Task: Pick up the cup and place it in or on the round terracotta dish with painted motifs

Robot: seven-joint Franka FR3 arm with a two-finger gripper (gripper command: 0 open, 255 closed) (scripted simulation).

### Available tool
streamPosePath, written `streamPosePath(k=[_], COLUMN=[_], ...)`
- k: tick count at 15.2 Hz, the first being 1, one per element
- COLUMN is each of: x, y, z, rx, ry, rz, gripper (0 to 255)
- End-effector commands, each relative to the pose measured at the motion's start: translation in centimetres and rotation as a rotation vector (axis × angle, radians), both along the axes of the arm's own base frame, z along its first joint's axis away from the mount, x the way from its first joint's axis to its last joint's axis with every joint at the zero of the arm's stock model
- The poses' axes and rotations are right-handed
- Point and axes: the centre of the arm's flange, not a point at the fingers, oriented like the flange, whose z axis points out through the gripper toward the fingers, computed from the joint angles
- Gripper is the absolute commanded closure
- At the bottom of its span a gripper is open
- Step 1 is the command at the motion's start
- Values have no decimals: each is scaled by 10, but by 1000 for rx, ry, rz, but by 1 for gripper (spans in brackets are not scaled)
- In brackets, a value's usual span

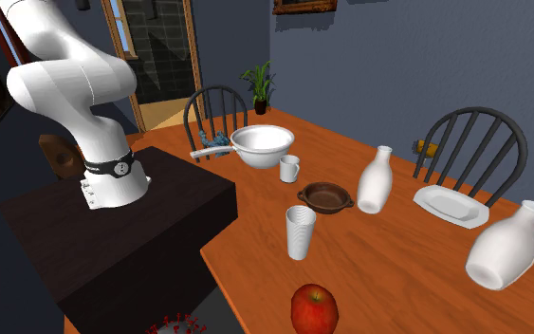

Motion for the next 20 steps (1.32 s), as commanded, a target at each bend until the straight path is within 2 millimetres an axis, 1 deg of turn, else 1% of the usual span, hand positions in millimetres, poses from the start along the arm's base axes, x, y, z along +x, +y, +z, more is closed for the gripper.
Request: streamPosePath(k=[1,11,20], x=[0,69,125], y=[0,38,76], z=[0,-108,-208], rx=[0,46,87], ry=[0,66,125], rz=[0,-5,-9], gripper=[0,0,0])
